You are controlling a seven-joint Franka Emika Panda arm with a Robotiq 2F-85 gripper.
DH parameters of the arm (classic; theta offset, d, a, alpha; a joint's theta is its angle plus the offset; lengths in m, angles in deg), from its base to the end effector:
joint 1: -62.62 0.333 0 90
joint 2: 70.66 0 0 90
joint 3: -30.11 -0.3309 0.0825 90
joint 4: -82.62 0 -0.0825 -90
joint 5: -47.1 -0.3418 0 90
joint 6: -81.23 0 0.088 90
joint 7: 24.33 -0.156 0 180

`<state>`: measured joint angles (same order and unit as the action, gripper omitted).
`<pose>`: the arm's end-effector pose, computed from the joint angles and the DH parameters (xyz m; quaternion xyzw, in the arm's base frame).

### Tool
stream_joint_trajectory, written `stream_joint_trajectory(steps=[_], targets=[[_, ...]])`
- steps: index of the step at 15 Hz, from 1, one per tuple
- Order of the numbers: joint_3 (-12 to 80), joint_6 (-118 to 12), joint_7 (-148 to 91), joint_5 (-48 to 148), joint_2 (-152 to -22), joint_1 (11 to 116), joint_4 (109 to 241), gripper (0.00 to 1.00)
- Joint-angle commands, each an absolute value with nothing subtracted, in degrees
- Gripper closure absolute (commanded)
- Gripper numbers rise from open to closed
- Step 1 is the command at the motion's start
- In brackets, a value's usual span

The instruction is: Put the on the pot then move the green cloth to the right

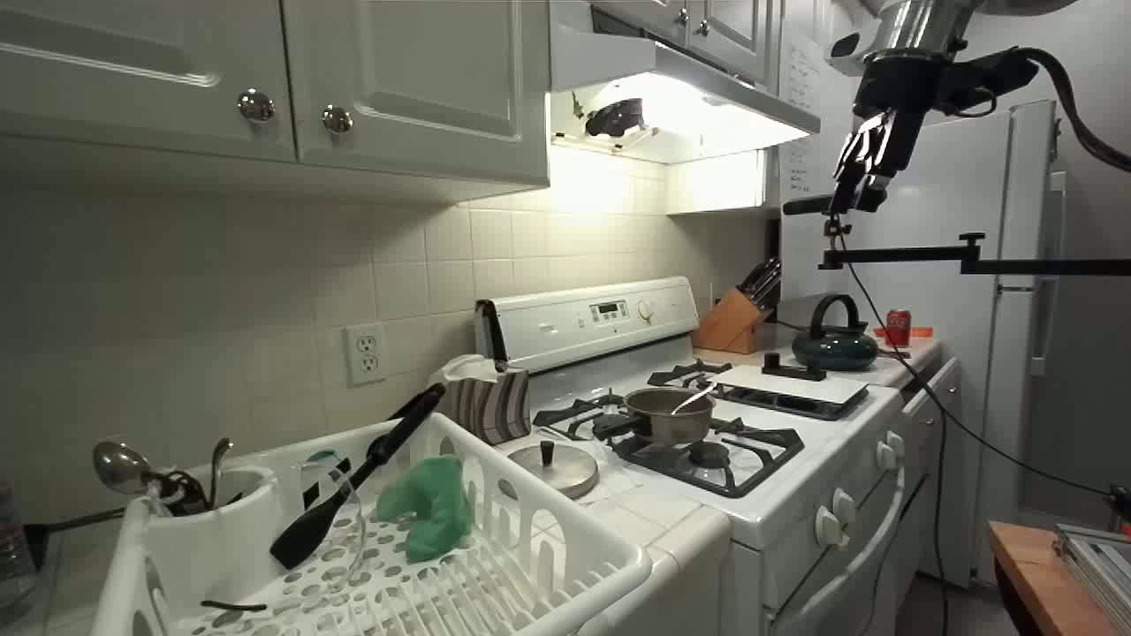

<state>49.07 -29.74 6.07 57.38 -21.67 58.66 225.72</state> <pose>0.2544 -0.1499 0.5290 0.9828 0.1226 0.1369 0.0210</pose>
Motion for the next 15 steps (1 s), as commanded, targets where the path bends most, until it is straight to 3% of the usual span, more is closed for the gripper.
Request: stream_joint_trajectory(steps=[1, 6, 8, 15], targets=[[49.11, -29.54, 6.01, 57.40, -21.71, 58.77, 225.54, 0.00], [49.11, -29.54, 6.01, 57.40, -21.71, 58.77, 225.54, 0.00], [49.95, -36.43, 6.25, 59.06, -23.03, 58.37, 226.85, 0.00], [53.93, -56.12, 7.47, 54.77, -44.17, 62.20, 222.09, 0.00]])
